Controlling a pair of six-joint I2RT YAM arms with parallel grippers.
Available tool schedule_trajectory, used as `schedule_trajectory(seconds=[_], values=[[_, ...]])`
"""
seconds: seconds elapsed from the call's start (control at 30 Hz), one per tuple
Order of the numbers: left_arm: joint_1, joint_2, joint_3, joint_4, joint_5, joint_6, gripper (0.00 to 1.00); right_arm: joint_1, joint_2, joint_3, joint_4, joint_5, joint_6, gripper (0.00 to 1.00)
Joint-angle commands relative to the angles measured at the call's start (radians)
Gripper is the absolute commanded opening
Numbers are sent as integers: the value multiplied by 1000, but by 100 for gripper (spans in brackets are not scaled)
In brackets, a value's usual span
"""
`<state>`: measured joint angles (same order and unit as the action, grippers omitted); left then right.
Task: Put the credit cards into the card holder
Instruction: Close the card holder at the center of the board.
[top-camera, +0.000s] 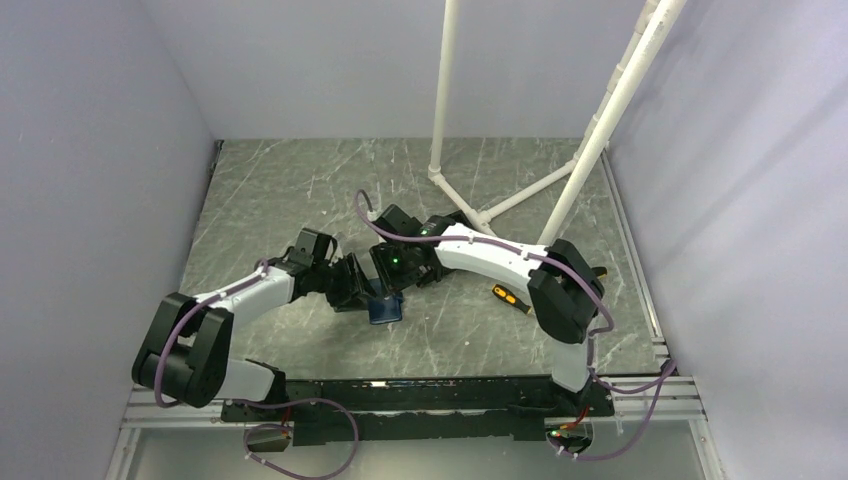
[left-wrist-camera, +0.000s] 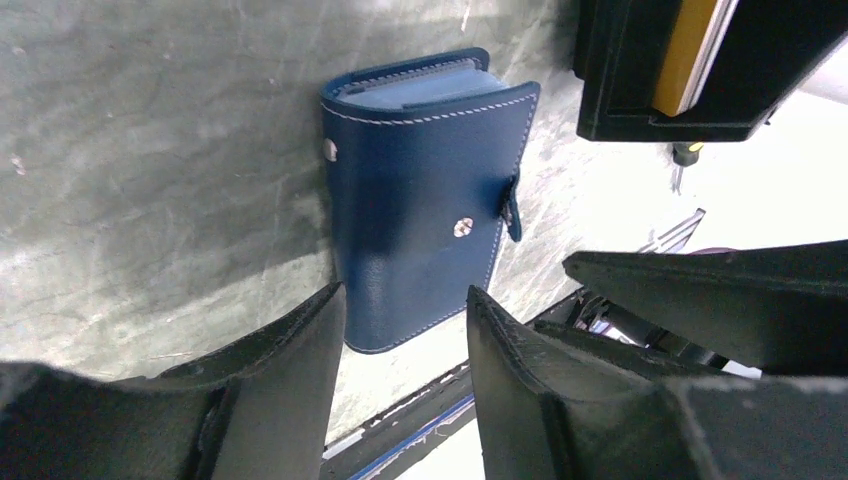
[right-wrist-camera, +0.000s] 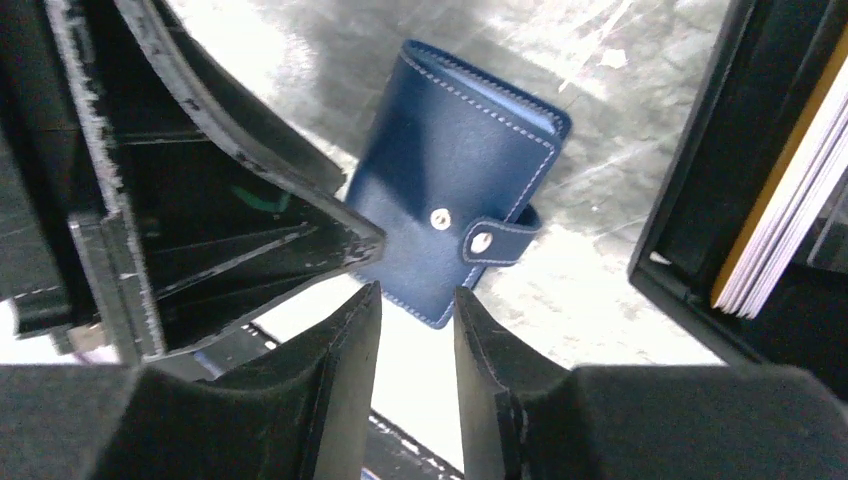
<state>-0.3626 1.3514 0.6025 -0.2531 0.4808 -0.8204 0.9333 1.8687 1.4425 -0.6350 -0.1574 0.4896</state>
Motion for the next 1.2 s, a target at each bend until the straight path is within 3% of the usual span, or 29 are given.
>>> schedule_trajectory(seconds=[0.0, 0.13, 0.43, 0.77, 0.97, 1.17], values=[[31, 44, 23, 27, 52, 32, 51, 24, 53, 82, -65, 129, -50, 36], [34, 72, 5, 77, 70, 15, 45, 33, 75, 110, -74, 166, -75, 35], [34, 41, -9, 58, 56, 20, 45, 33, 106, 126, -84, 187, -91, 20], [34, 38, -10, 61, 60, 16, 45, 34, 124, 130, -86, 178, -104, 25], [34, 40, -9, 60, 58, 18, 46, 35, 124, 129, -87, 186, -103, 19], [34, 40, -9, 59, 58, 18, 46, 38, 113, 121, -87, 187, -103, 27]])
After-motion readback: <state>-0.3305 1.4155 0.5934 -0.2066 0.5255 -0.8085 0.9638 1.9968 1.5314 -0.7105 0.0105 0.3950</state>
